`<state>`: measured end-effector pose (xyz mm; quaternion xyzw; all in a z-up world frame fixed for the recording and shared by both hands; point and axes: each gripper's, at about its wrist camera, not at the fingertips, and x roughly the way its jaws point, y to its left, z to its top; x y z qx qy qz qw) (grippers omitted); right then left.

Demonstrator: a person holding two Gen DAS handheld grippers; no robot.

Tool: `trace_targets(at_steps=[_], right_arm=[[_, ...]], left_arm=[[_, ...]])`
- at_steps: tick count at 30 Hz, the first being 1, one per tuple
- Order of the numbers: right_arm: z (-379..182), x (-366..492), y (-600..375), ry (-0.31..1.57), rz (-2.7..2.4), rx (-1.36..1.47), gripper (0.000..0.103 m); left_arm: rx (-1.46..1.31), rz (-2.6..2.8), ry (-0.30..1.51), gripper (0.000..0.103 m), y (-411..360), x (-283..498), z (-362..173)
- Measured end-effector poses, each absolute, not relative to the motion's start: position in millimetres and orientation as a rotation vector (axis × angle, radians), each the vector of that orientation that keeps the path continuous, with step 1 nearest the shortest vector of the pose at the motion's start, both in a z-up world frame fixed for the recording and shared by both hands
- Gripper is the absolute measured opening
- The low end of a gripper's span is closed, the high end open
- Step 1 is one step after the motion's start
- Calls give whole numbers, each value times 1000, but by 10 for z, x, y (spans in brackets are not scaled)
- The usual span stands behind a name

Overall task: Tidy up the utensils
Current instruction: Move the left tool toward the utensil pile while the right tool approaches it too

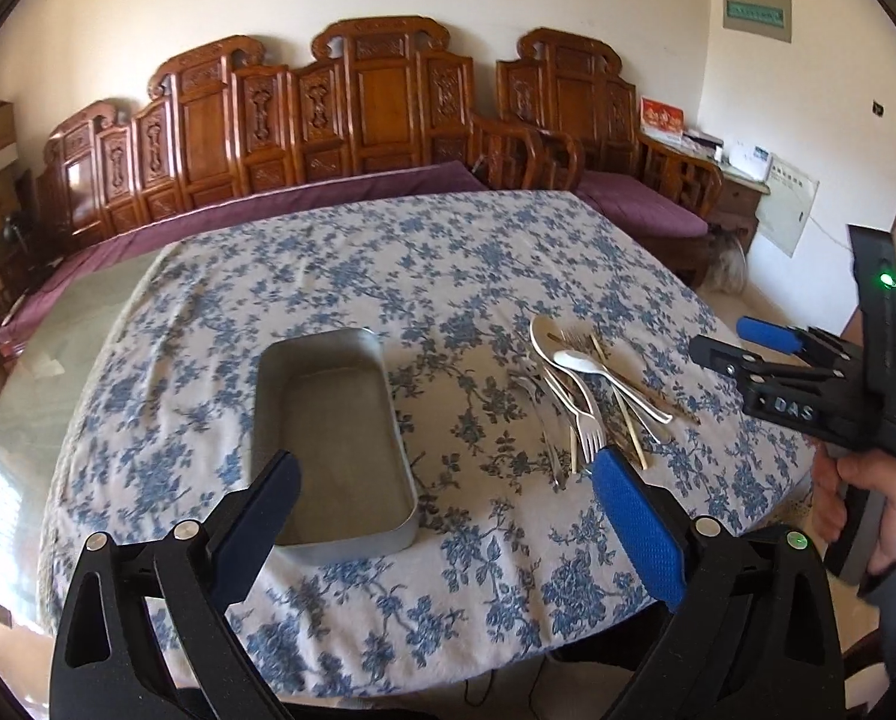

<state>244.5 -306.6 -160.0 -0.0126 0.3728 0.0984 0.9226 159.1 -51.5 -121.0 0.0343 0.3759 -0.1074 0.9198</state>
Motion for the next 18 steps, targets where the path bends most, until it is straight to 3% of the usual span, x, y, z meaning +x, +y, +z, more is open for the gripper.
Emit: trace_targets(at_steps=[8,18], right_arm=[[-2144,2761,-3224,884,256,-58,45],[-2674,3009,-3233,979,286,-111,29]], left_arm=[[87,-250,825,85,-683,1803,-1469],[94,-270,921,73,-938,2101,-1846]])
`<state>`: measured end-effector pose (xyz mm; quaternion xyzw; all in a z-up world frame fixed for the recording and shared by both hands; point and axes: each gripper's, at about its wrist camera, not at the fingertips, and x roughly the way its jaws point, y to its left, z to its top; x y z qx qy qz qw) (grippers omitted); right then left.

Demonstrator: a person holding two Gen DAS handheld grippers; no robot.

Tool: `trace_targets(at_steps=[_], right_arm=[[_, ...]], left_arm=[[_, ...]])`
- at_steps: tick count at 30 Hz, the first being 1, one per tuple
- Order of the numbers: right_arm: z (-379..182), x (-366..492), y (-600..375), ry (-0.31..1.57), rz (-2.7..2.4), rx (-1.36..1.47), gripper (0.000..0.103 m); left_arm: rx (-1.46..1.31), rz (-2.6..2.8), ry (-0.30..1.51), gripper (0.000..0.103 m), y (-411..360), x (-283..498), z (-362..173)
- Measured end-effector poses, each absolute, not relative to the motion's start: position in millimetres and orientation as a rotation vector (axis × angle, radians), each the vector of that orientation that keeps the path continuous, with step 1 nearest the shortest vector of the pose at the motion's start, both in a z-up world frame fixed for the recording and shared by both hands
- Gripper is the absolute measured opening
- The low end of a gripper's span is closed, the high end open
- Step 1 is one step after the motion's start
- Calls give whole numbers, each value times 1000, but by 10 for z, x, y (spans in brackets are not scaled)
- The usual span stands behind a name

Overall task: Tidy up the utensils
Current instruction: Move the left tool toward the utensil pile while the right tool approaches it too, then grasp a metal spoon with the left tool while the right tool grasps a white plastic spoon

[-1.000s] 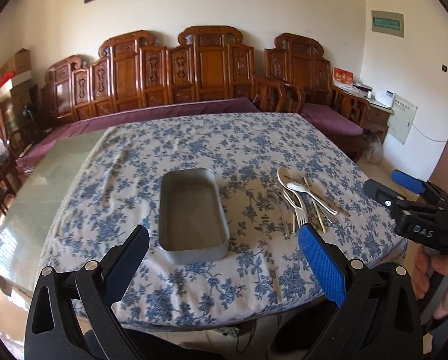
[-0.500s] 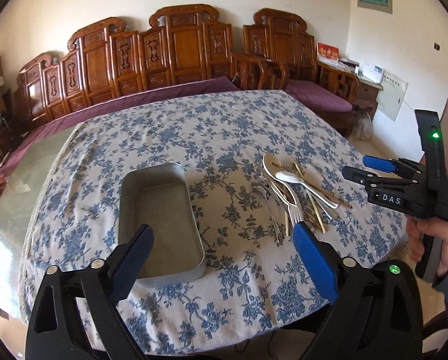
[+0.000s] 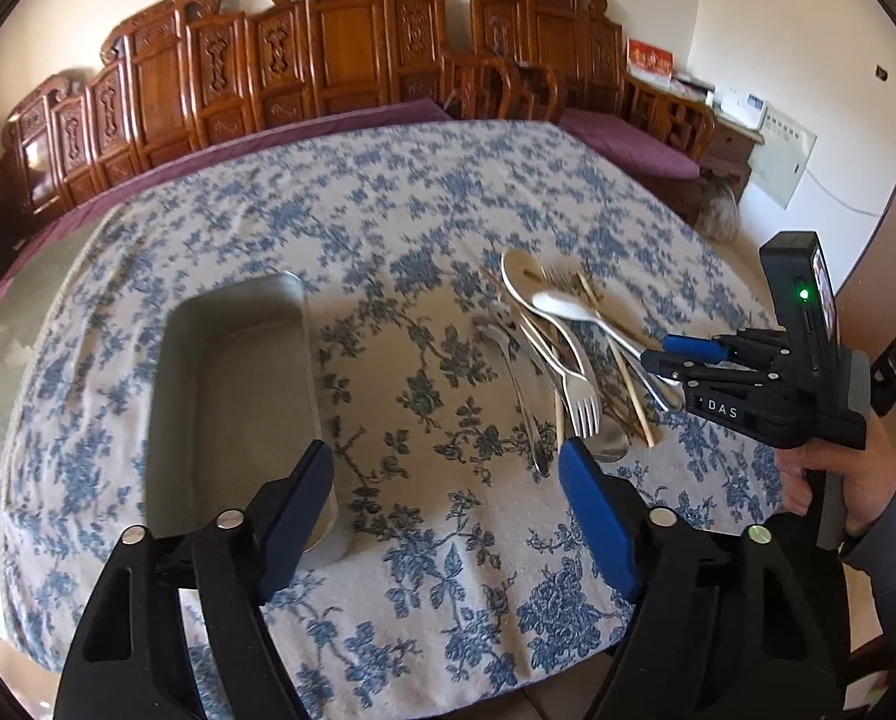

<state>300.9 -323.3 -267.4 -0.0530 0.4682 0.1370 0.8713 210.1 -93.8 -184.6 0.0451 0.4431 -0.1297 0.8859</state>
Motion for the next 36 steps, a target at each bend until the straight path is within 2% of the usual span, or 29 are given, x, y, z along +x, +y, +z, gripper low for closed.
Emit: trace_targets(at_steps=[9,16,17,25,27,31,36], right_arm=[[-2791,3044,-3220,982,316,-178,27],[-2750,3018,-3227,979,371,-136,10],[-2730,3026,-3243,980,378,-117,5],[-2553,3028,-3370,958,427,-1,5],[-2494,3013,-3367,944,442,4,5],[-2350,2982,-3369,902,446,-1,5],[-2269,2983,-3440,880,426,-2,5]], left_arm=[[107,-268,956,65,-1143,2427,-2123],[94,-230,991,62,-1128,2580,-2324],[90,-224,995,62,-1112,2583,-2338],[89,-221,998,60,-1122,2664,-2363],[85,-231,997,54,-1161,2706,-2368],[91,-242,1006,51,-1261,2800,-2416],[79,-263,1032,39,-1387,2928,-2543]])
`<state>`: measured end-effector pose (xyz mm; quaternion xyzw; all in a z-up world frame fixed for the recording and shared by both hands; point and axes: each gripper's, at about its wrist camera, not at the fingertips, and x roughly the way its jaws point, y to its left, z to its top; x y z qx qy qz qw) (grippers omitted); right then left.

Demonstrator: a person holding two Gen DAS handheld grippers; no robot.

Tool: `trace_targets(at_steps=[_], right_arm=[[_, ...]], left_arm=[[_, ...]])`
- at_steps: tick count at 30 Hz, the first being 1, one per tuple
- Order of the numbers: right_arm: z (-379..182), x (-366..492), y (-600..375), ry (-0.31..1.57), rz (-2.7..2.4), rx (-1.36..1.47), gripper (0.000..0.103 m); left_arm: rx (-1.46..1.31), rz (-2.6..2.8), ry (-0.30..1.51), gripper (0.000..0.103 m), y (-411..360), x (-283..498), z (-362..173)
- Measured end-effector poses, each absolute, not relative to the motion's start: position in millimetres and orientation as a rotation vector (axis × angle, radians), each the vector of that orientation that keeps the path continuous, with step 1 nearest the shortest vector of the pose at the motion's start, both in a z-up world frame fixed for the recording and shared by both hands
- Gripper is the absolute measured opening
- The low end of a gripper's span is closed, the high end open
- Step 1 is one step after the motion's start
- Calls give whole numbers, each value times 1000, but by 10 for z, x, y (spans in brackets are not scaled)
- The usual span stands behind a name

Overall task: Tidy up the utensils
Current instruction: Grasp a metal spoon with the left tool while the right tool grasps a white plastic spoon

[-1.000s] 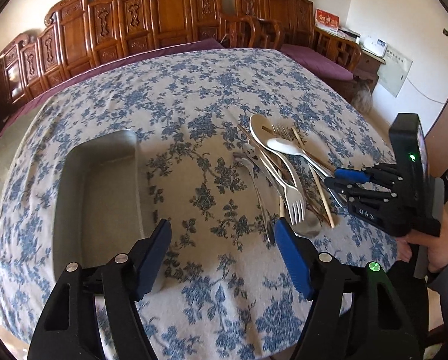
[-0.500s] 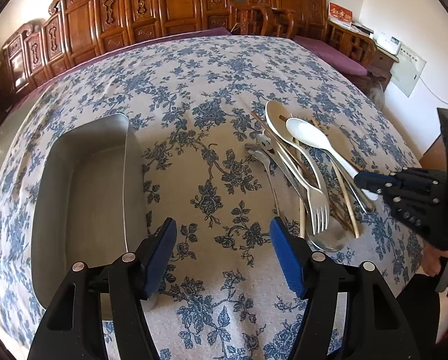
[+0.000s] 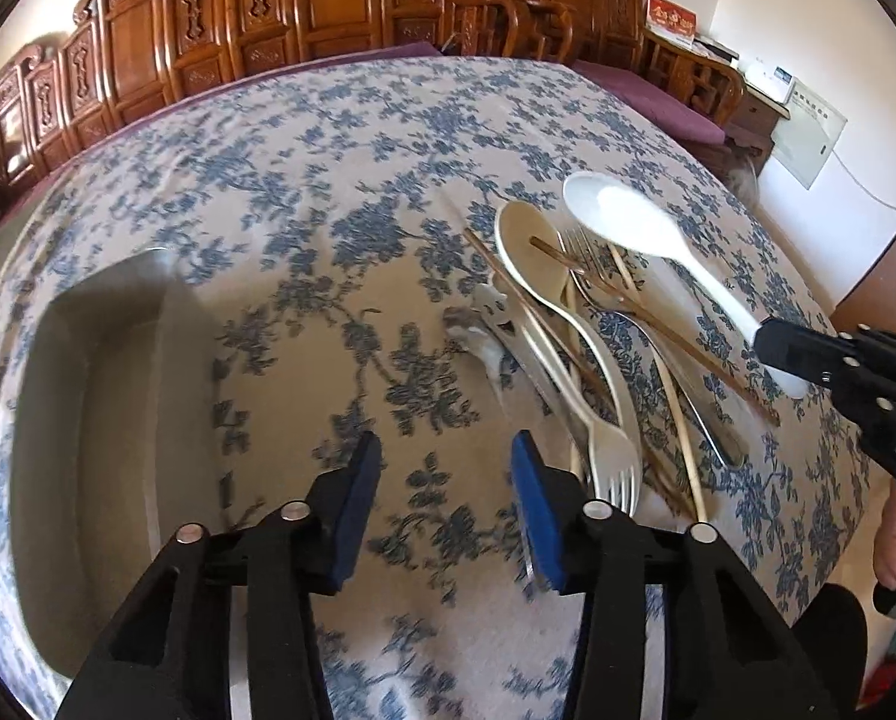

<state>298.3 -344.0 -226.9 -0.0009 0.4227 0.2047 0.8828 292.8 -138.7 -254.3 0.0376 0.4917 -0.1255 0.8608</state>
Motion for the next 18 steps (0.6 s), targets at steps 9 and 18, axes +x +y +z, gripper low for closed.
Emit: trace_targets(at_steps=[9,18], right_arm=[[-2312,3025,-3596,886,388,17,5],[-2282,3019,-3536,881,393,8,5]], left_arm=[[70,-287,1089,18,-1622,3170,-2705],[53,-241,1107,2,-1549,3228,-2765]])
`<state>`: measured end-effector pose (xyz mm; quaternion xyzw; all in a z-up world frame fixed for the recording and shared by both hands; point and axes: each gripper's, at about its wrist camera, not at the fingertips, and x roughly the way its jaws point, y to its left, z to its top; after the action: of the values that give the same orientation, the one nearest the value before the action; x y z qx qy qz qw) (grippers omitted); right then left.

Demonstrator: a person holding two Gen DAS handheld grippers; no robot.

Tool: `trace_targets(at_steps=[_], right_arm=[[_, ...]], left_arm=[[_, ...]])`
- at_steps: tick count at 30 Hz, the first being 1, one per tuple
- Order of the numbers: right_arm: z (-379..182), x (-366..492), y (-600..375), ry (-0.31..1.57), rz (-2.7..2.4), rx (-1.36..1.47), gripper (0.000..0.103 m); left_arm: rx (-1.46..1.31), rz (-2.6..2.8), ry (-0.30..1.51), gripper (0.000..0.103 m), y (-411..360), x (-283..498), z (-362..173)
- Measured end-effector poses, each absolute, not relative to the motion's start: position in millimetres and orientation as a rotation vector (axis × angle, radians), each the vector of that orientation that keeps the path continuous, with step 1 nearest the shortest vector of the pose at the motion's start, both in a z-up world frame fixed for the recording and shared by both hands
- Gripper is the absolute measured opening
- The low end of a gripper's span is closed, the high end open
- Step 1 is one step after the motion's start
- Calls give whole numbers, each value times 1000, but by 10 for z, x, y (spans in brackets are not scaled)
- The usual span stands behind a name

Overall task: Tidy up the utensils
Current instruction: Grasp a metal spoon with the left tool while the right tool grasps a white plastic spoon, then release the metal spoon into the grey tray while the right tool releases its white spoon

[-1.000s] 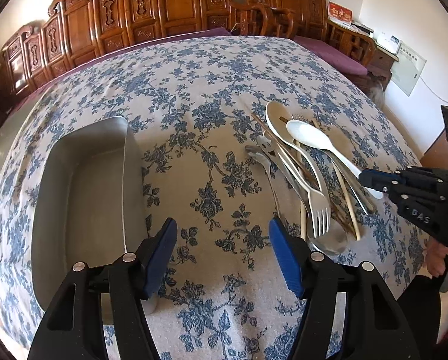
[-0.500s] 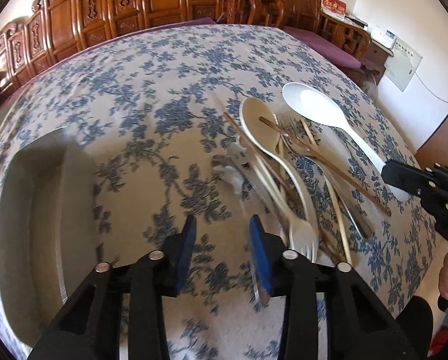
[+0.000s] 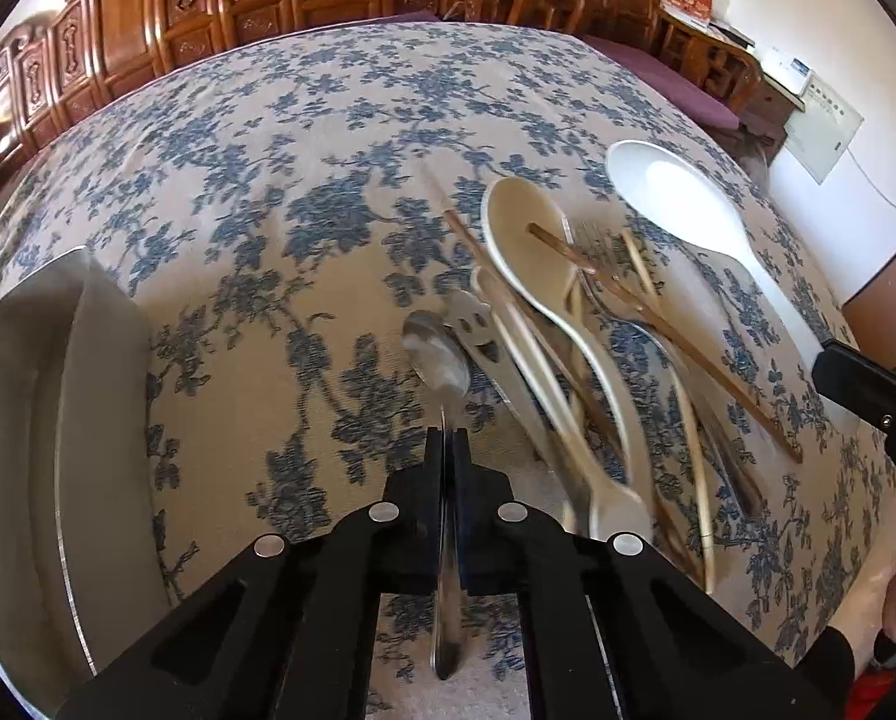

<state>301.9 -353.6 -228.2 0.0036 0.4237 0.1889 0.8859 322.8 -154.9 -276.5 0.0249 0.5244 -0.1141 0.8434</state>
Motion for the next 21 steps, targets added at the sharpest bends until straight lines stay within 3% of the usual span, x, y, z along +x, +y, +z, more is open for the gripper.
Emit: trace_targets(at_steps=[21], right_arm=[[-2115,2834,-2929,854,483,-72,5]], left_arm=[[21,-194,988,2,-814,2793,-2053]])
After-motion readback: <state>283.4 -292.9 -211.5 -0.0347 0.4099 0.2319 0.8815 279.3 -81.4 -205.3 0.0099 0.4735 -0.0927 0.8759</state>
